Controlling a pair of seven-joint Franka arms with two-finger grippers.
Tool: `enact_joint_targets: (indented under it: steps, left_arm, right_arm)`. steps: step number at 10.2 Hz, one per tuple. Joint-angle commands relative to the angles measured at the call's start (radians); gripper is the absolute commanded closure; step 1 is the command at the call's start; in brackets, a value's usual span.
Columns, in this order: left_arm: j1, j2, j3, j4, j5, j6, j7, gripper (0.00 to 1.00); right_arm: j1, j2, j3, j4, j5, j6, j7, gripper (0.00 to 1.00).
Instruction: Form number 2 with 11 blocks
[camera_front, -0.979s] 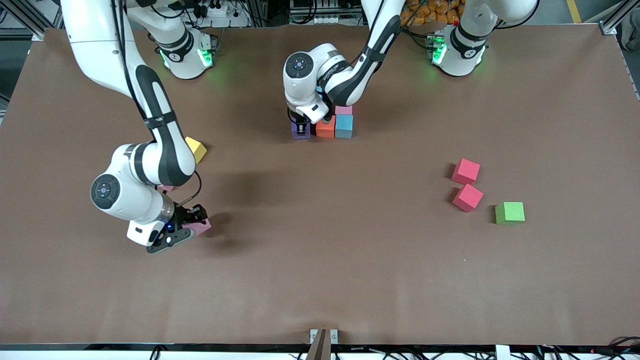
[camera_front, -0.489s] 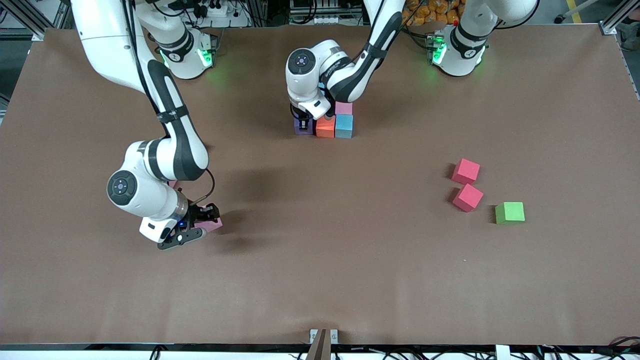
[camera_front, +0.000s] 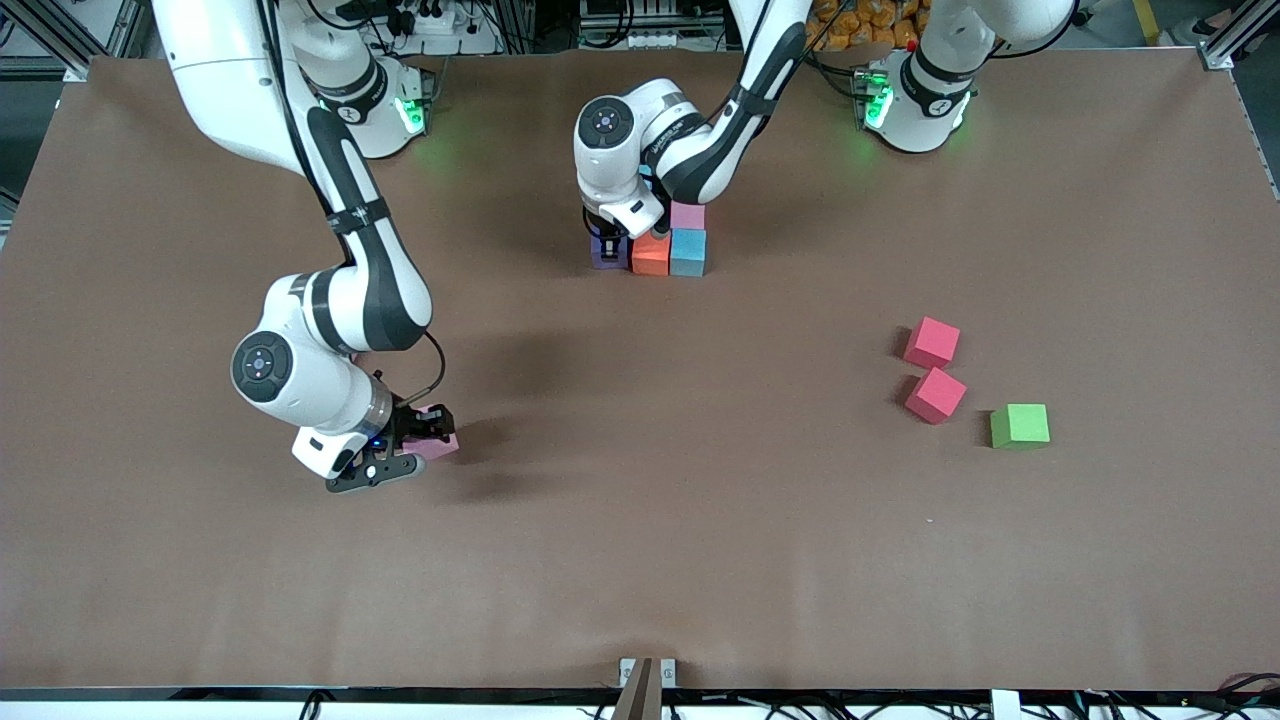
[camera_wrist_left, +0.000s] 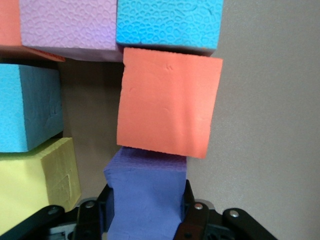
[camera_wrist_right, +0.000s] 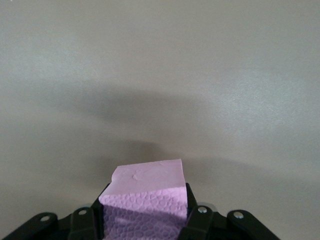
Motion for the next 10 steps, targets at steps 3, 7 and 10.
enact_joint_targets:
  steps: [3, 7, 10]
  left_arm:
    - [0.008, -0.023, 0.001, -0.038, -0.001, 0.054, 0.010, 0.72]
    - [0.008, -0.020, 0.001, -0.041, -0.001, 0.071, 0.009, 0.73]
    - [0.006, -0.026, 0.001, -0.070, -0.001, 0.086, 0.009, 0.73]
  right_arm:
    - [0.071, -0.067, -0.009, -0.041, -0.008, -0.026, 0.189, 0.84]
    - [0.143, -0.119, -0.008, -0.130, -0.008, -0.005, 0.314, 0.86]
    - [0.214, -0.163, -0.008, -0.233, -0.008, 0.063, 0.402, 0.86]
